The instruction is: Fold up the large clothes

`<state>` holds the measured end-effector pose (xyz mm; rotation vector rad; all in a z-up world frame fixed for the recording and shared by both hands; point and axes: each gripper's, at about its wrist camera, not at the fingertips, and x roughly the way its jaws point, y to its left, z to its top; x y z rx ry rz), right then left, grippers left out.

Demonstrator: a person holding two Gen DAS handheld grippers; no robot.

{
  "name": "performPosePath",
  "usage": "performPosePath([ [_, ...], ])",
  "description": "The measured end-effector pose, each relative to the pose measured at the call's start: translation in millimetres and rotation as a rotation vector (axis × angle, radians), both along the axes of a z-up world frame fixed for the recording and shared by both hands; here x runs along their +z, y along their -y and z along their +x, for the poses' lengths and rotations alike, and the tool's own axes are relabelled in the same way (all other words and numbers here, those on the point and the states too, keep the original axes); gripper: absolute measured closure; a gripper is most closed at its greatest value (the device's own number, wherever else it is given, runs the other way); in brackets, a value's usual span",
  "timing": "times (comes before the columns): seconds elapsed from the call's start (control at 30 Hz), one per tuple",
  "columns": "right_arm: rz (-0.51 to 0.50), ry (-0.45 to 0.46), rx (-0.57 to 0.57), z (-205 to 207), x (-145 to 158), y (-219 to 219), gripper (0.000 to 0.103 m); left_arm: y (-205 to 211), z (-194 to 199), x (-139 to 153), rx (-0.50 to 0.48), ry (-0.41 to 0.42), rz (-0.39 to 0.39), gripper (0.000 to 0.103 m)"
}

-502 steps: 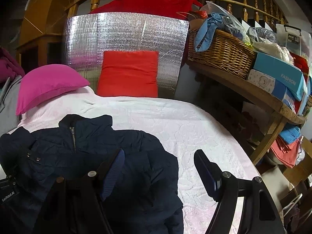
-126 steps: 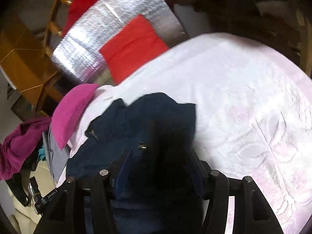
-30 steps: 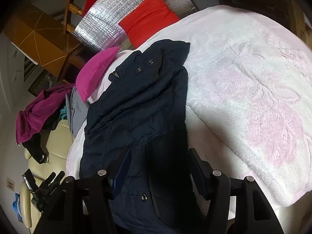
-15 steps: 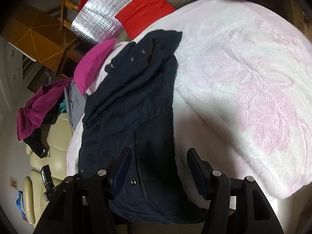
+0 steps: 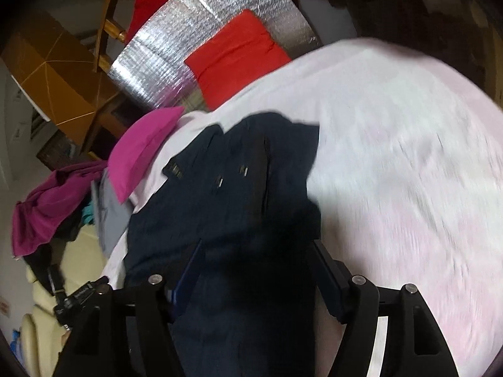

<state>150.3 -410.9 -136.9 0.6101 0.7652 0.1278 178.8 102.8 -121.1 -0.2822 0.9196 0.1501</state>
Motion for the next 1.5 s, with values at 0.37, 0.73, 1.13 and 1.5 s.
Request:
performPosePath([
  [0.37,0.062,-0.105,-0.038,58,-17,-13,0.044,45,47,-28,0.022,-0.026,0.033,0.024],
  [0.73,0.006,0.007,-0.040,59,-1,-25,0.093,50,60,-34,-0.055,-0.075,0.103,0.026],
  [1.13,-0.030,-0.154,-0.069,62,-15,-17,0.062,59,46,-17,-0.109,-0.055,0.199,0.026],
  [1.5,-0.018,0.086,0.032,23,20,-59,0.033,109,29,10,-0.238,0.095,0.188,0.025],
])
